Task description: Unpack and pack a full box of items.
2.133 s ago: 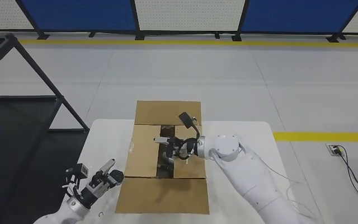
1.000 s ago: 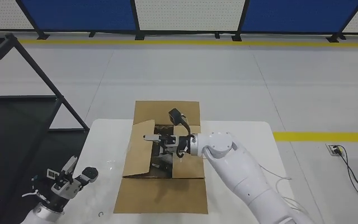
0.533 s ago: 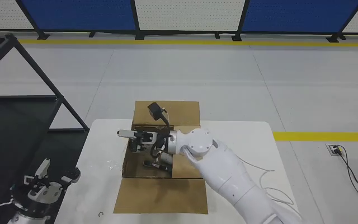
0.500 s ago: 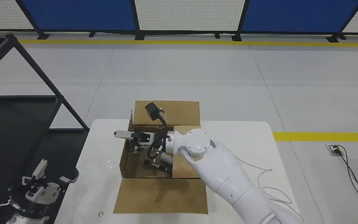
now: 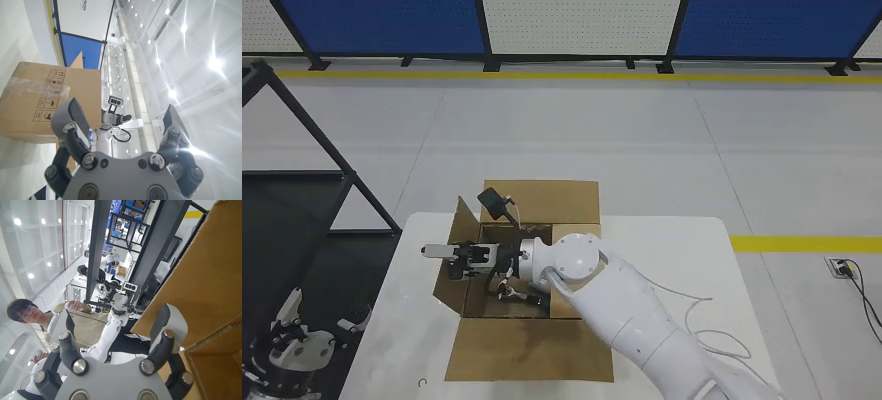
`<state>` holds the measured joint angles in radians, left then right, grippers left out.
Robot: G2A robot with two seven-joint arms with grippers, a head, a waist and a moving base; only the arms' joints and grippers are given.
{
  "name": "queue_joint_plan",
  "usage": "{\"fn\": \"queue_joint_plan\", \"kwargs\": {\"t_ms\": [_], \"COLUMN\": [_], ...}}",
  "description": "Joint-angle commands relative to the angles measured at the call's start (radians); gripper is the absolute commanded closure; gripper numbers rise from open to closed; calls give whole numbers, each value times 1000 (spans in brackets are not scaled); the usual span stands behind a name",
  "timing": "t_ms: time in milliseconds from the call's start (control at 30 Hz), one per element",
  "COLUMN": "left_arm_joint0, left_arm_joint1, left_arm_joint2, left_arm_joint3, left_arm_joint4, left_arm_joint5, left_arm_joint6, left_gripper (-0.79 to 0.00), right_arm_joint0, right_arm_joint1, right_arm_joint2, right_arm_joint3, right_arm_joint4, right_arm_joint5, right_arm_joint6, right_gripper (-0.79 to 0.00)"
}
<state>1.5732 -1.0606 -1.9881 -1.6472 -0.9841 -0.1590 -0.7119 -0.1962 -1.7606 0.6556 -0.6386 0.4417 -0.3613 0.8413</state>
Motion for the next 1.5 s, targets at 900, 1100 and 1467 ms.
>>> {"fn": "queue_joint_plan", "kwargs": {"t_ms": [900, 1100, 1467], "left_arm_joint0": [47, 19, -22], "left_arm_joint1": [-26, -28, -31], "left_arm_joint2": [33, 69, 90], "left_arm_joint3": [-174, -145, -94], "left_arm_joint4": [-58, -3, 9], "left_arm_joint5": [32, 50, 70], "left_arm_joint6": [11, 49, 61], "left_gripper": [-785, -785, -785], "right_arm_joint0": [11, 26, 31], "right_arm_joint1": [-169, -186, -194], "right_arm_joint2": [-64, -48, -17], "right_arm_joint3": [221, 280, 316], "right_arm_joint4": [-1, 1, -11], "right_arm_joint5": [-60, -91, -118], "right_arm_joint6": [-75, -57, 0], "right_gripper": [-785, -785, -785]}}
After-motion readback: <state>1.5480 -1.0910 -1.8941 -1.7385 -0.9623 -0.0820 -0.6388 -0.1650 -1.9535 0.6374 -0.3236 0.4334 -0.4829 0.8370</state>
